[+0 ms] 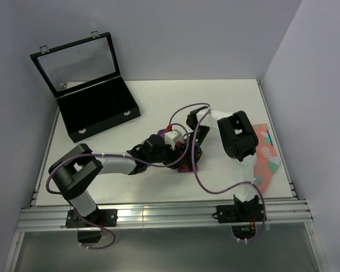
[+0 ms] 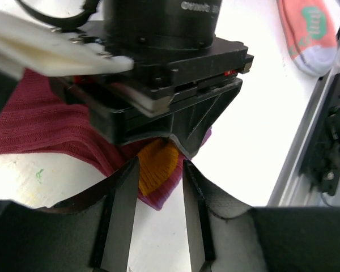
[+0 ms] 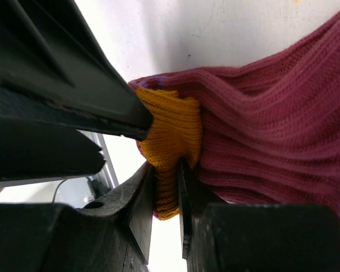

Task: Roll the socks
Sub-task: Roll the sock at the center of the board.

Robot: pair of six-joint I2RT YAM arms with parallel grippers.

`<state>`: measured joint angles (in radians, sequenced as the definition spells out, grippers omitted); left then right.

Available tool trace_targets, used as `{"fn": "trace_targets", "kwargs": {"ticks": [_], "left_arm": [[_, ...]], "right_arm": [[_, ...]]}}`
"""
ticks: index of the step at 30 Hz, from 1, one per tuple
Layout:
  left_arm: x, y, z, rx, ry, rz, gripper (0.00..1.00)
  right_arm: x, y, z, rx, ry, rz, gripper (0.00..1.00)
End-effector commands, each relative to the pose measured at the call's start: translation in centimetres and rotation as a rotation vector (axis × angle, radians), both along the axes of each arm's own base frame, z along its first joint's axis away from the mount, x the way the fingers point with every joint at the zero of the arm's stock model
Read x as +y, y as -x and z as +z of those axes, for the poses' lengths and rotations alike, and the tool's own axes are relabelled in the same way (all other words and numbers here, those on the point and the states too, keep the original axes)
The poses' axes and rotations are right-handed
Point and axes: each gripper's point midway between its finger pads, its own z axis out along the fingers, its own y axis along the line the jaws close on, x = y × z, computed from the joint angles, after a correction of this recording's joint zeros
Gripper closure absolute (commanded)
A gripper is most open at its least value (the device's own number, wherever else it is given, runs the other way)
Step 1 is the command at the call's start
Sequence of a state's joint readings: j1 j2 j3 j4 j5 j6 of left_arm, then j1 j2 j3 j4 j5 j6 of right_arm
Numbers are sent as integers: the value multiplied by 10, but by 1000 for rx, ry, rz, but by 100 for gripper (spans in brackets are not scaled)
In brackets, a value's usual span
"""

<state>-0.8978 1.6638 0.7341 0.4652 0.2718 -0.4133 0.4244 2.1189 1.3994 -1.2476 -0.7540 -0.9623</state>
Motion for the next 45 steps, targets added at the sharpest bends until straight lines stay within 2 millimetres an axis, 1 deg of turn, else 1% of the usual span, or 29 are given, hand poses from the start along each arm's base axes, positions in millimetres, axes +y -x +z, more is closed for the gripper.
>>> {"fn": "trace_targets", "kwargs": {"ticks": [1, 12, 14, 19, 23, 27, 28, 30, 32, 34, 37, 40, 43, 45], "left_arm": [[-16, -3, 8, -88, 11, -65, 58], [-21, 2, -15, -80, -8, -114, 54], [-22, 4, -18, -74, -2, -125, 51], [-25, 9, -24, -59, 3, -155, 48], [-26, 12, -35, -32, -16, -170, 49], [-24, 15, -43, 4, -30, -167, 53], [-23, 17, -45, 15, -33, -168, 56], [-22, 22, -51, 43, -35, -178, 58], [-19, 27, -54, 68, -33, -181, 58], [-16, 34, -55, 92, -24, -186, 57], [-18, 37, -47, 90, 12, -197, 51], [-18, 40, -41, 99, 41, -202, 51], [-19, 35, -34, 92, 64, -192, 51], [-19, 33, -38, 96, 44, -188, 53]], "right_arm": [[-3, -1, 0, 31, 17, 7, 83], [2, -5, -3, 66, 25, -7, 83], [2, -6, -4, 68, 26, -9, 83], [2, -7, -6, 71, 32, -15, 83], [2, -7, -7, 70, 36, -21, 83], [3, -8, -7, 63, 38, -26, 83], [2, -7, -8, 64, 39, -27, 83], [3, -8, -10, 59, 38, -39, 83], [4, -10, -10, 52, 44, -49, 83], [3, -9, -12, 53, 45, -51, 83], [3, -9, -13, 48, 50, -53, 83], [3, -10, -13, 39, 52, -56, 83], [3, -11, -11, 34, 51, -56, 84], [3, -10, -11, 33, 51, -57, 84]]}}
